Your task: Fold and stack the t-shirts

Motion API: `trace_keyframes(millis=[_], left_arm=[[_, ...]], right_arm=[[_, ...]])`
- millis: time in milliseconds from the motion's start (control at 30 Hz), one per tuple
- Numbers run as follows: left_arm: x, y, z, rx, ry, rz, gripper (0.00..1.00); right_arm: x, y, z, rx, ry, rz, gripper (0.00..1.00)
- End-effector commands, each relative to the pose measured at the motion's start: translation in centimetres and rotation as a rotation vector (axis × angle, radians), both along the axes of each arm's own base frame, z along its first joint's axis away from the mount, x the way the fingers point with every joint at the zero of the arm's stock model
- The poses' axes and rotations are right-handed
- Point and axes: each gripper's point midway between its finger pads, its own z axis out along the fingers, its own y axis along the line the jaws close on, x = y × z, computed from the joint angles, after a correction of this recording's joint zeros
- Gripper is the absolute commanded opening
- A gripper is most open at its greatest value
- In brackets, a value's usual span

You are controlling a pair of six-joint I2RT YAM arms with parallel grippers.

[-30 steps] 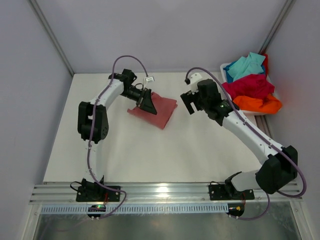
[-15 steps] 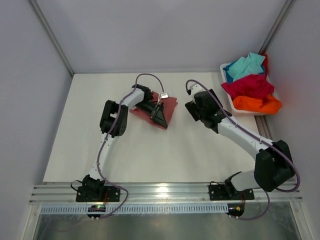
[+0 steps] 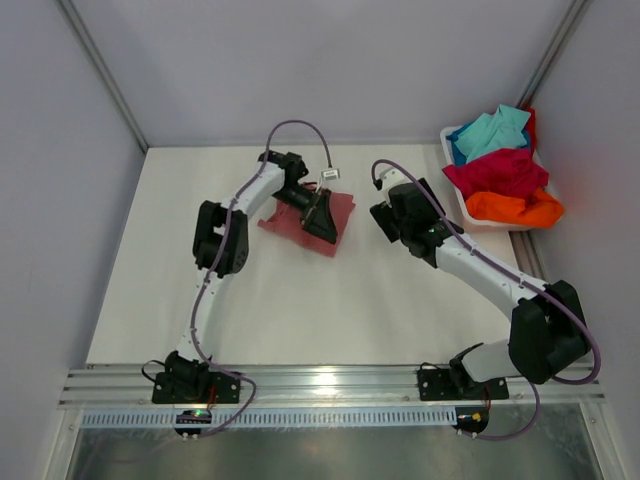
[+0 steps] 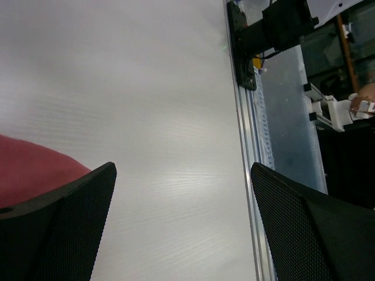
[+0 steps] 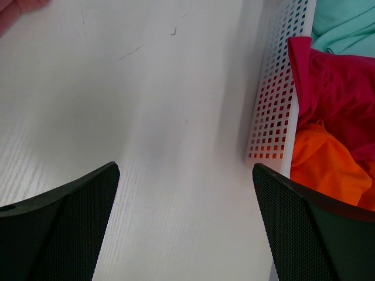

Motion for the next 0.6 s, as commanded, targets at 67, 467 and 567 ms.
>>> trace_keyframes(millis=[67, 467, 567], left_arm=[[-0.4, 0.5, 11.4, -0.009, -0.107, 0.063, 0.99], [3.1, 2.7, 5.1, 0.021, 0.100, 0.172, 0.99], [5.0, 4.8, 1.6, 0.033, 0.171, 0.224, 0.99]], right_arm=[[0.8, 0.7, 1.0, 0.034, -0.040, 0.003, 1.00], [0.7, 0.7, 0.4, 0.028, -0.021, 0.008, 0.99], [0.6, 0.7, 0.4, 0.032, -0.019, 0.007, 0.99]])
